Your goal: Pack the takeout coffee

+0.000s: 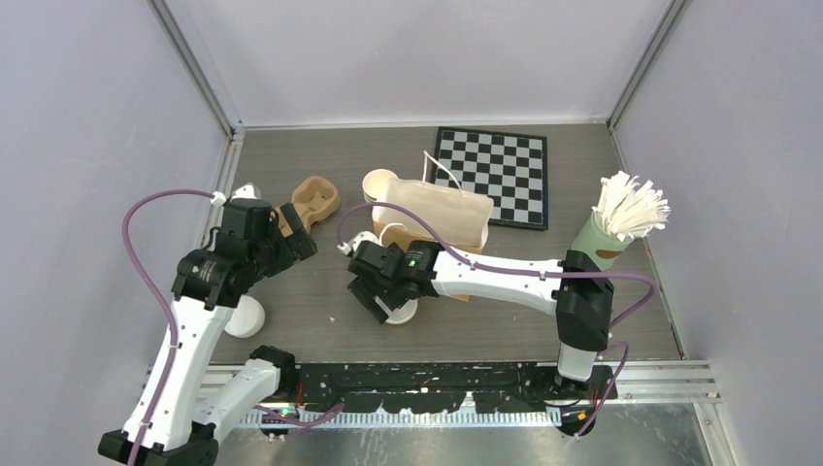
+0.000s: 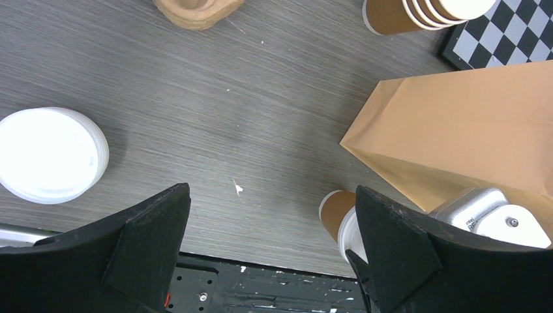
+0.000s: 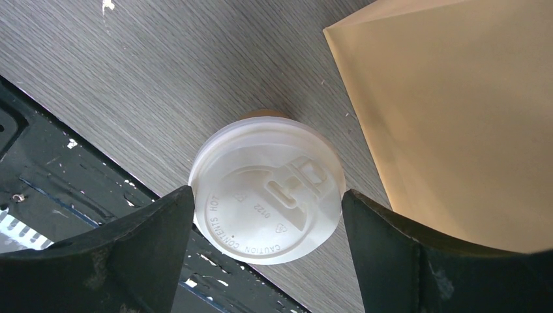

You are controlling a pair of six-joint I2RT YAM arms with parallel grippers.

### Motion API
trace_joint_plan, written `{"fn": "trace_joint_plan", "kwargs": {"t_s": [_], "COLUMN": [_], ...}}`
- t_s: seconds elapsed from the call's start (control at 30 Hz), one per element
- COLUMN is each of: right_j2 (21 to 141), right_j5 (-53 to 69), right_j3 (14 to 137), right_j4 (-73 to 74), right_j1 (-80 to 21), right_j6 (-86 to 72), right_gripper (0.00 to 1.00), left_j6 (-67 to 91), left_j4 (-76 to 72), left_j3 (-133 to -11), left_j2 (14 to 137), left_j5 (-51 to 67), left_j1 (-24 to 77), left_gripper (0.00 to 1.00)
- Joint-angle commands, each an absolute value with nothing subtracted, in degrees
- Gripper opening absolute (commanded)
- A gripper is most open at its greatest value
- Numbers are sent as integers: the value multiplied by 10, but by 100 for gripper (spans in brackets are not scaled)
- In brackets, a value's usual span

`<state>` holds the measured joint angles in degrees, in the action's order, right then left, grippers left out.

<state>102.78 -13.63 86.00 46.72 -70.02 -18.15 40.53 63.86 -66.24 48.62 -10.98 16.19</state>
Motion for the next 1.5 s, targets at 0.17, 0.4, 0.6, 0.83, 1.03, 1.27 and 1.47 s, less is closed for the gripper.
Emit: {"fn": "trace_joint_plan", "kwargs": {"t_s": [0.17, 0.4, 0.6, 0.83, 1.03, 1.27, 1.47], "right_j2": [1002, 998, 976, 901, 847, 808, 772], "right_j5": [-139, -141, -127, -64, -59, -122, -217], "right_j3": [849, 843, 864, 914, 1027, 1142, 1145], "right_j4": [448, 450, 471, 514, 589, 615, 599], "right_j1": [-699, -702, -704, -704, -701, -692, -688], "right_j6": [-192, -194, -194, -198, -216, -235, -227], "right_gripper": [89, 84, 79, 77, 77, 77, 77], "left_j6": [406, 403, 388, 368, 347, 317, 346], "left_j4": [620, 608, 604, 608, 571, 482, 420], "left_j3": [-666, -667, -678, -736, -785, -827, -845], "left_j2": [488, 490, 492, 515, 558, 625, 684], "left_j5": [-122, -108, -100, -100, -39, 82, 147], "left_j1": [159, 158, 158, 158, 159, 159, 168], "left_gripper": [100, 100, 98, 93, 85, 74, 67]}}
